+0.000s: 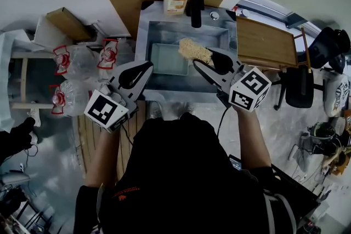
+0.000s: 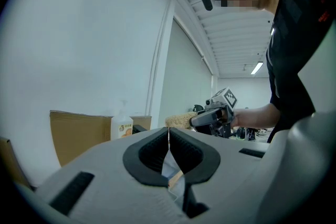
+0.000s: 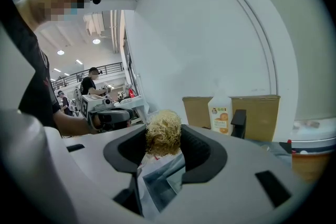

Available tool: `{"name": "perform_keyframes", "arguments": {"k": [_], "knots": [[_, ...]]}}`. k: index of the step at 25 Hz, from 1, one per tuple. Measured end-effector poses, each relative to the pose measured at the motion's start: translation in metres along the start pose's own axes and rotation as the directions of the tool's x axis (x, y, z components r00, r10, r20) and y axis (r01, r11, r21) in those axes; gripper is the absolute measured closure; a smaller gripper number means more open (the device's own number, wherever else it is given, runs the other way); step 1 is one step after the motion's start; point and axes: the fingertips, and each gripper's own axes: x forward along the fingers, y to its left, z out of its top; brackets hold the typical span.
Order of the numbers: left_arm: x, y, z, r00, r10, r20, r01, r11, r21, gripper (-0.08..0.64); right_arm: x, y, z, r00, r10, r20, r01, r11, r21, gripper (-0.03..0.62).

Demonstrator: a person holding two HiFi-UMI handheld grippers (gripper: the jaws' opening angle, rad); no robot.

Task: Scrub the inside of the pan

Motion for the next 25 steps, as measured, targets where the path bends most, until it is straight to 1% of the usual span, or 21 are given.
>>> {"name": "perform_keyframes", "arguments": {"k": [4, 9, 12, 16, 17, 20, 23, 25], "knots": [[0.003, 0.003, -0.005, 1.000, -0.005, 0.011, 0.005, 1.000, 0.029, 0.537, -0.001, -0.002, -0.001, 1.000, -0.009, 0.009, 0.009, 1.000, 0.015, 0.408], [0.007, -0.001, -0.004, 1.000, -0.008, 0.005, 0.008, 1.000, 0.016, 0.537, -0.001, -0.001, -0.003, 1.000, -0.003, 0.003, 0.003, 1.000, 0.010, 0.409], [0.008, 0.000, -0.006, 1.000, -0.009, 0.007, 0.009, 1.000, 0.029, 0.537, -0.001, -0.003, -0.005, 1.000, -0.009, 0.001, 0.009, 1.000, 0.017, 0.410], [0.011, -0.004, -0.006, 1.000, -0.009, -0.013, 0.009, 1.000, -0.011, 0.537, -0.001, -0.004, -0.008, 1.000, -0.007, -0.003, 0.007, 1.000, 0.019, 0.410], [0.011, -0.004, -0.007, 1.000, -0.009, -0.014, 0.009, 1.000, -0.013, 0.537, -0.001, -0.005, -0.008, 1.000, -0.007, -0.005, 0.008, 1.000, 0.023, 0.410], [0.011, -0.001, -0.009, 1.000, -0.011, -0.002, 0.011, 1.000, 0.010, 0.537, -0.001, -0.006, -0.011, 1.000, -0.007, -0.010, 0.007, 0.999, 0.035, 0.410], [0.012, -0.004, -0.008, 1.000, -0.014, 0.001, 0.014, 1.000, -0.008, 0.537, 0.000, -0.005, -0.011, 1.000, -0.004, -0.012, 0.004, 0.999, 0.035, 0.410], [0.012, -0.004, -0.004, 0.999, -0.018, 0.027, 0.018, 1.000, -0.008, 0.537, 0.001, -0.004, -0.011, 1.000, 0.004, -0.015, -0.004, 1.000, 0.028, 0.410]]}}
